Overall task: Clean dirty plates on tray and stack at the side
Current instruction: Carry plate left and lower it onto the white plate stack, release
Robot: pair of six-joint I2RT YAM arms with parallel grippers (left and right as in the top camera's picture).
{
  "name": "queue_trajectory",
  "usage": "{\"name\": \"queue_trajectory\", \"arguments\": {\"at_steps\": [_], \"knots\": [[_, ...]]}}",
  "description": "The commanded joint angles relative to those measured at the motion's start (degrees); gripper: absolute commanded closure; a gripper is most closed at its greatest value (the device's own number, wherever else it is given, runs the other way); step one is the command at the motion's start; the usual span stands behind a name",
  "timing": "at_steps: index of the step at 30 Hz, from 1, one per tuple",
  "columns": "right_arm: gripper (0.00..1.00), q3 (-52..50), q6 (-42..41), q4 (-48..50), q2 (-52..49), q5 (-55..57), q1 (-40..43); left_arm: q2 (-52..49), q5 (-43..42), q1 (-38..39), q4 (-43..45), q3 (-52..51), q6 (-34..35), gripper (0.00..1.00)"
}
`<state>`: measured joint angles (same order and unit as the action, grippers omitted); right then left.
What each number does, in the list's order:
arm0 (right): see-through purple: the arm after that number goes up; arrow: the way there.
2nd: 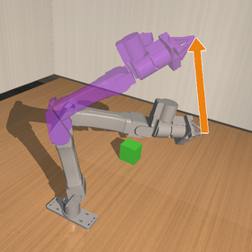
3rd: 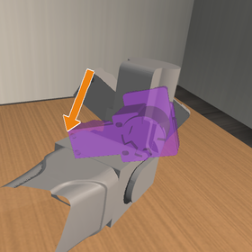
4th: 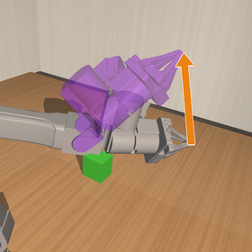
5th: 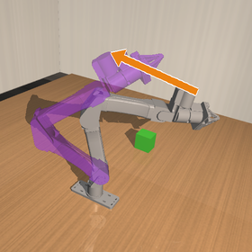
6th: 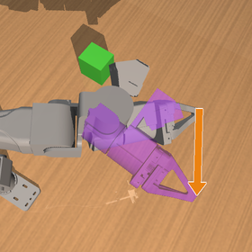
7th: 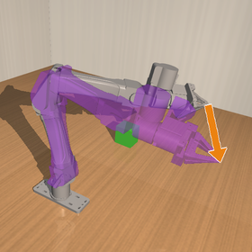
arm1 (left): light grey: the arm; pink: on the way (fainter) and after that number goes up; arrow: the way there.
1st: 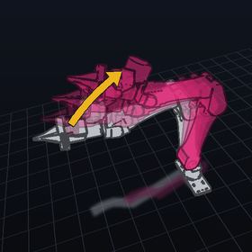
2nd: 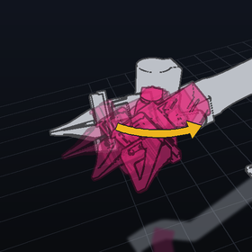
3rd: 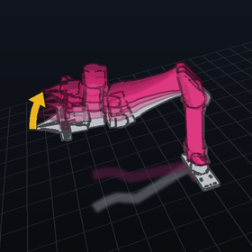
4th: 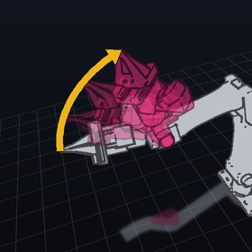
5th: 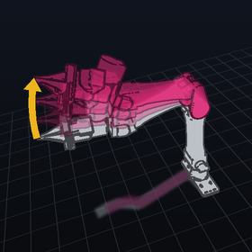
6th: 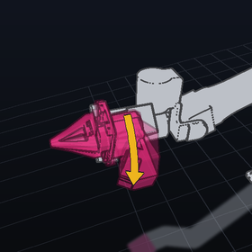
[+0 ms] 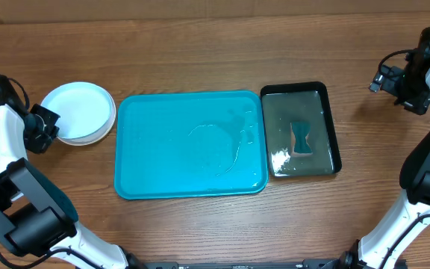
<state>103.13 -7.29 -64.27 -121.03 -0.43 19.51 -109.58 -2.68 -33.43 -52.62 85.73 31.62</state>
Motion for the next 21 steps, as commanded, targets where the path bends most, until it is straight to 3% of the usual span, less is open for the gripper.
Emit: {"name": "queue_trajectory", "arguments": {"at_steps": [1,8,16,21], "knots": [[0.00,0.98,-0.22,0.17,1.49,0.37,0.07,-1.73,1.81,0.57,1.16,-0.22,1.01,0.96],[0.00,0.98,-0.22,0.17,1.49,0.37,0.07,-4.22,1.07,0.96,2.84,-0.22,0.96,0.96],[0.00,0.98,-0.22,0.17,1.49,0.37,0.07,-4.20,-12.96,1.27,5.31,-0.02,-9.46,0.45],[0.00,0.98,-0.22,0.15,1.49,0.37,0.07,-4.20,-15.61,2.73,3.45,-0.02,-12.46,0.35]]}}
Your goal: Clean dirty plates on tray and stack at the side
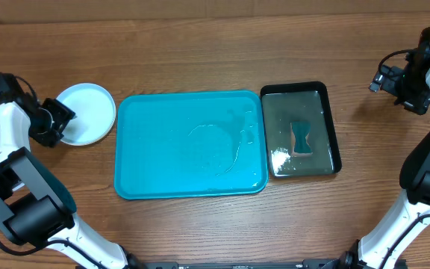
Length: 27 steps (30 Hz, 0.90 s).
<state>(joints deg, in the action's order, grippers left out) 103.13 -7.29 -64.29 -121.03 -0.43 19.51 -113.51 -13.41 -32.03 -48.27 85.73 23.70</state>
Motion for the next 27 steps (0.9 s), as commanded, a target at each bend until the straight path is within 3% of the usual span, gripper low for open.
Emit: {"name": "queue_trajectory", "arguments": {"at_steps": [1,8,17,20,21,23,27], "knots": [[0.00,0.96,-0.22,0.20,1.49,0.37,0.07,-0.26,-6.01,1.77,-1.42,-0.02,-5.42,0.35],[0.00,0.98,-0.22,0.20,1.49,0.37,0.07,-0.26,-16.04,9.51,-5.64,-0.02,-12.20,0.37],[0.00,0.98,-0.22,0.17,1.49,0.37,0.07,-0.26,-15.98,24.13,-12.02,-0.04,-14.97,0.33],[0.00,0.98,-0.22,1.03,1.49,0.37,0.07,-0.26,-15.91,29.64,-12.79,-0.04,-14.95,0.25],[0.00,0.98,-0.22,1.92,1.49,0.35,0.07,-0.26,-15.65,31.10,-12.74,-0.04,-14.93,0.12],[0.00,0.96,-0.22,3.98,1.49,0.37,0.07,-0.26,-14.40,33.68,-12.52,-0.04,-14.91,0.04],[0.00,0.98,-0.22,6.29,1.49,0.37,0.07,-0.26,-11.45,38.25,-11.87,-0.04,-14.91,0.00]]}}
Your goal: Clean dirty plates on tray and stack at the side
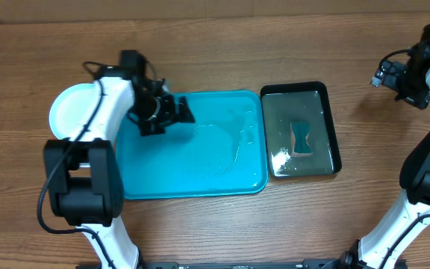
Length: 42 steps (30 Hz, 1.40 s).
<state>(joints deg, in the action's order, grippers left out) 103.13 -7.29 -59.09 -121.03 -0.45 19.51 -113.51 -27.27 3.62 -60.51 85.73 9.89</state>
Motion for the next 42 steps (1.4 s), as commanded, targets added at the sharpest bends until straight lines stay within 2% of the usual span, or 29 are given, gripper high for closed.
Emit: {"name": "queue_trajectory", "arguments": {"at_steps": [1,4,8,11,14,16,17,18,20,21,22,26,30,42], "knots": [[0.00,0.98,-0.22,1.25,1.49,0.39,0.07,-0.26,2.36,3.69,0.81,-0.04,-1.09,0.00],[0.00,0.98,-0.26,2.01,1.49,-1.36,0.07,-0.26,2.38,5.99,1.11,-0.04,-1.09,0.00],[0.00,0.98,-0.26,-0.20,1.49,-13.73,0.07,-0.26,2.38,8.07,1.18,-0.04,-1.09,0.00],[0.00,0.98,-0.22,-6.14,1.49,-23.30,0.07,-0.26,2.38,8.87,1.20,-0.04,-1.09,0.00],[0.00,0.98,0.26,-10.10,1.49,-23.17,0.07,-0.26,2.38,8.94,1.20,-0.04,-1.09,0.00],[0.18,0.98,1.46,-11.87,1.49,-22.86,0.52,-0.26,2.38,8.96,1.20,-0.04,-1.11,0.00],[0.04,0.98,1.40,-12.39,1.49,-22.80,0.74,-0.26,2.40,8.96,1.22,-0.04,-1.11,0.00],[0.00,0.98,0.83,-12.98,1.49,-22.82,0.98,-0.26,2.38,8.96,1.22,-0.04,-1.09,0.00],[0.00,0.98,-0.24,-15.32,1.49,-22.88,1.38,-0.26,2.38,8.59,1.20,-0.04,-1.09,0.00],[0.24,0.98,-0.02,-16.63,1.49,-22.58,1.51,-0.26,2.38,8.39,1.20,-0.04,-1.09,0.00],[0.96,0.98,0.00,-18.99,1.49,-20.52,1.79,-0.26,2.40,8.31,1.20,-0.04,-1.09,0.00],[0.96,0.52,-2.60,-26.93,1.51,-18.01,2.78,-0.26,2.40,8.31,1.22,-0.04,-1.09,0.00],[0.96,-1.01,-2.60,-29.68,1.51,-16.90,2.86,-0.26,2.40,8.46,1.22,-0.04,-1.11,0.00],[0.96,-11.58,-5.01,-25.44,1.51,-17.97,1.90,-0.26,2.38,8.39,1.22,-0.04,-1.09,0.00]]}}
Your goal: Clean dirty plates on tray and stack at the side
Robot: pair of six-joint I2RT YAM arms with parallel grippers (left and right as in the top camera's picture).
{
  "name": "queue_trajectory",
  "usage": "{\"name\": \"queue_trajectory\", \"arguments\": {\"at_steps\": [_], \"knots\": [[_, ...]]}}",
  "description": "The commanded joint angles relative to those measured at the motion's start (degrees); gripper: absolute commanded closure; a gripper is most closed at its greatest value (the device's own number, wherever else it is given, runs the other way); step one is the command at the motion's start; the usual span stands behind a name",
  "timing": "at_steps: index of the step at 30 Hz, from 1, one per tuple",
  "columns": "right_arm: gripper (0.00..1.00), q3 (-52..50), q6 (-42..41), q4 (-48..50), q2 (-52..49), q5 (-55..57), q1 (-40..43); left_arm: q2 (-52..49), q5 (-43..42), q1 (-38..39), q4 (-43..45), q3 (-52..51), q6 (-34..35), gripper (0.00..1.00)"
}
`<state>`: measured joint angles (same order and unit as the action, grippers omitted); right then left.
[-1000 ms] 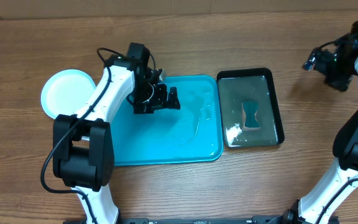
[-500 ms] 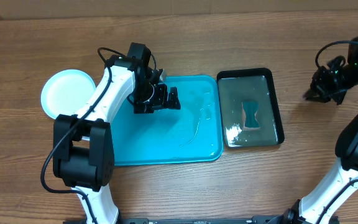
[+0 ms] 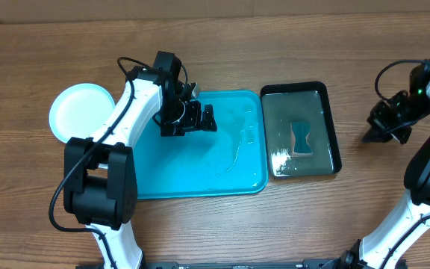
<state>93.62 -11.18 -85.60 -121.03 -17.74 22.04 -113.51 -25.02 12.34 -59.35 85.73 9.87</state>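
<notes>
A stack of white plates [image 3: 79,113] sits on the table left of the teal tray [image 3: 148,183]. The tray's surface shows only wet streaks around its middle. My left gripper [image 3: 209,119] hovers over the tray's upper middle, fingers pointing right, apparently open and holding nothing. A black basin [image 3: 333,127] of water stands right of the tray with a sponge [image 3: 302,140] lying in it. My right gripper [image 3: 372,133] is low over the table just right of the basin; its fingers are too dark to read.
Bare wooden table surrounds the tray, basin and plates. The left arm's links arch over the tray's left edge, close to the plate stack. The right arm's cables hang near the table's right edge.
My left gripper has shifted further right over the tray, toward its middle. My right gripper has come down from the far right corner to beside the basin's right side.
My left gripper was at the left edge of the plate stack, then still beside it while the stack looked tidier. Then it was over the tray's upper left, and now nearer the middle. The right arm stayed parked far right until now.
</notes>
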Motion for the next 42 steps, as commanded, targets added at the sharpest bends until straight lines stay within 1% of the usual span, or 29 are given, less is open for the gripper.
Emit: {"name": "queue_trajectory", "arguments": {"at_steps": [1,7,13,28,38,42], "knots": [[0.96,-2.99,-1.11,1.77,1.51,-1.01,-0.90,-0.26,0.15,-0.33,0.07,-0.04,-1.07,0.00],[0.96,-7.76,-1.09,5.97,1.51,-3.45,-2.54,-0.26,0.13,-0.33,0.07,-0.04,-1.07,0.00],[0.96,-9.73,-1.11,6.91,1.51,-4.11,-4.02,-0.26,0.20,-0.33,0.09,-0.04,-1.09,0.00],[0.96,-11.21,-1.09,5.95,1.51,-4.46,-6.03,-0.26,0.48,-0.31,0.09,-0.04,-1.07,0.00],[0.96,-11.19,-1.09,5.97,1.51,-4.46,-6.01,-0.26,3.76,-0.31,0.09,-0.04,-1.07,0.00],[0.96,-8.76,-1.07,5.81,1.51,-4.90,-4.79,-0.26,5.46,-0.31,0.09,-0.04,-1.07,0.00]]}}
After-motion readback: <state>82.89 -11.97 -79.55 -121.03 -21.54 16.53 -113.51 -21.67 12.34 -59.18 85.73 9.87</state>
